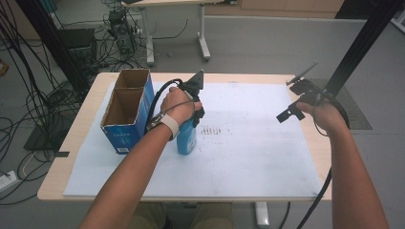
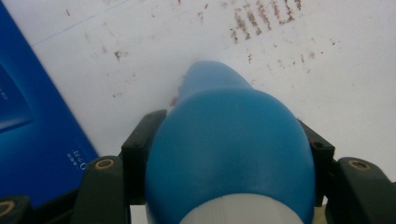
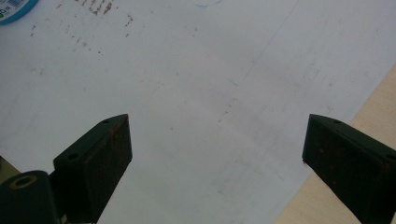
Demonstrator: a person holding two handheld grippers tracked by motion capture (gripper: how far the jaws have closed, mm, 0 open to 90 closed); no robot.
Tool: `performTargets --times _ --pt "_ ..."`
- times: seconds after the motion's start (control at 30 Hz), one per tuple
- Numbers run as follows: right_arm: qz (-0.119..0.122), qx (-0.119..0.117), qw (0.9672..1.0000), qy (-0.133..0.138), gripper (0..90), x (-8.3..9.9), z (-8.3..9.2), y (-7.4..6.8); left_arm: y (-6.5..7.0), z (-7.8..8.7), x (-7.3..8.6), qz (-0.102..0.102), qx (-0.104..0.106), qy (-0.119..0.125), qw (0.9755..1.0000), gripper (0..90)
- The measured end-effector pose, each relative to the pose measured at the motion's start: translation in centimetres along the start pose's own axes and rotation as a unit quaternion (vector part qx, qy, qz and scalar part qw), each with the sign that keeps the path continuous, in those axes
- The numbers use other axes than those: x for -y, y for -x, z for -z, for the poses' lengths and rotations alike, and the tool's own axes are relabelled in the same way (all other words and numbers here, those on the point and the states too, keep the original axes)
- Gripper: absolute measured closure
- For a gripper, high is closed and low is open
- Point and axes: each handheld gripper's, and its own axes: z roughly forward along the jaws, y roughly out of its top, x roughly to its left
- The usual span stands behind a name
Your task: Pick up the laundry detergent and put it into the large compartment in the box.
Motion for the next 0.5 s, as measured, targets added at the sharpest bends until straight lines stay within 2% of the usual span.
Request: performTargets --times 0.5 --pt "0.001 0.000 1.0000 0.000 8.1 -0.06 0.00 -0.12 0.02 0.02 -0.03 0.000 -0.001 -0.001 1.0000 39.2"
